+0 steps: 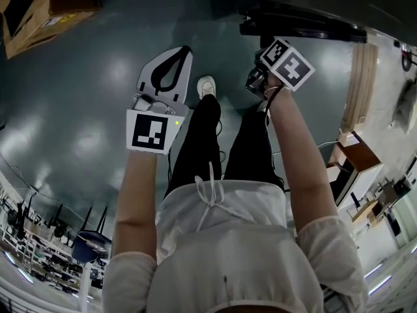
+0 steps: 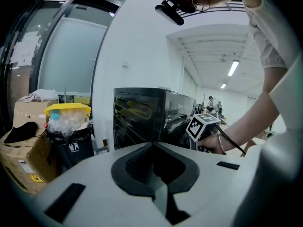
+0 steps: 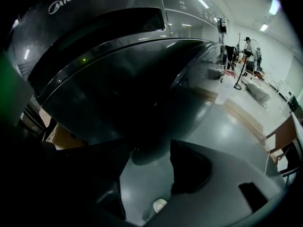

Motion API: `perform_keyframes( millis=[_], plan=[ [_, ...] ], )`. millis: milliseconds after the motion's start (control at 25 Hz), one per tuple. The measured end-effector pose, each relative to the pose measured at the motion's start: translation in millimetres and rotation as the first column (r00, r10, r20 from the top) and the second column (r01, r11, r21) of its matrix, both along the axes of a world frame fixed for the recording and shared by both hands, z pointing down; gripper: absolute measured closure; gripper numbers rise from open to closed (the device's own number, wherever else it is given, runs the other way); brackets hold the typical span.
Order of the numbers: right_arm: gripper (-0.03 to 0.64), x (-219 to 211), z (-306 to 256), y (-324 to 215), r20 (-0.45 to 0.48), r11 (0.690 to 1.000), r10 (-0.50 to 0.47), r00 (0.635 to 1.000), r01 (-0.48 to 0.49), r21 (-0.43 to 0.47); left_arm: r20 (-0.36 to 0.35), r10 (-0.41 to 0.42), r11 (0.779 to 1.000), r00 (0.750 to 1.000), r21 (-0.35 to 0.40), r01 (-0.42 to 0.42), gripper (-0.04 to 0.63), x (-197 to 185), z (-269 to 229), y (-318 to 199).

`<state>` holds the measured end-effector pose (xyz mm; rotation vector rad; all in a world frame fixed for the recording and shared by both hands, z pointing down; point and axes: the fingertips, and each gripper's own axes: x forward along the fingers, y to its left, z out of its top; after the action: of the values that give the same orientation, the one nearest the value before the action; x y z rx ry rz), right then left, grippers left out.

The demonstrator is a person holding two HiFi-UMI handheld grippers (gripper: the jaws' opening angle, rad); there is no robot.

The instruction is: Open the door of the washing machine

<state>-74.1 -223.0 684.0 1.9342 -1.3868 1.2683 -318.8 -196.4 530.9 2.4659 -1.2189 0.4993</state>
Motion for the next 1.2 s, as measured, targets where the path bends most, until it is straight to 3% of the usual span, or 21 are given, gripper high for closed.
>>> perform_keyframes(
  millis=[280, 480, 720, 1200],
  plan=[
    [0.399, -11.4, 3.0, -2.1, 0.004, 0.997, -0.083, 0.997, 0.083, 0.002, 0.005, -0.023, 1.000, 1.000, 0.012, 0.023, 0.574, -3.1, 4.0, -1.8],
    [0.425, -12.4, 0.8, 0.7, -0.002, 0.999, -0.037, 0.999, 0.037, 0.025, 0.023, -0.021, 1.000, 1.000, 0.002, 0.021, 0.574, -5.6, 10.8, 2.6],
    [0.456, -16.1, -1.2, 10.7, -0.016, 0.999, -0.046, 0.999, 0.046, 0.016, 0.046, -0.041, 0.999, 0.998, -0.007, 0.041, 0.574, -9.7, 14.6, 11.5],
    [0.491, 7.3, -0.1, 72.9, 0.016, 0.999, -0.030, 0.999, 0.031, -0.024, 0.038, 0.034, 0.999, 0.999, -0.002, -0.034, 0.574, 49.6, 12.6, 27.4]
  ],
)
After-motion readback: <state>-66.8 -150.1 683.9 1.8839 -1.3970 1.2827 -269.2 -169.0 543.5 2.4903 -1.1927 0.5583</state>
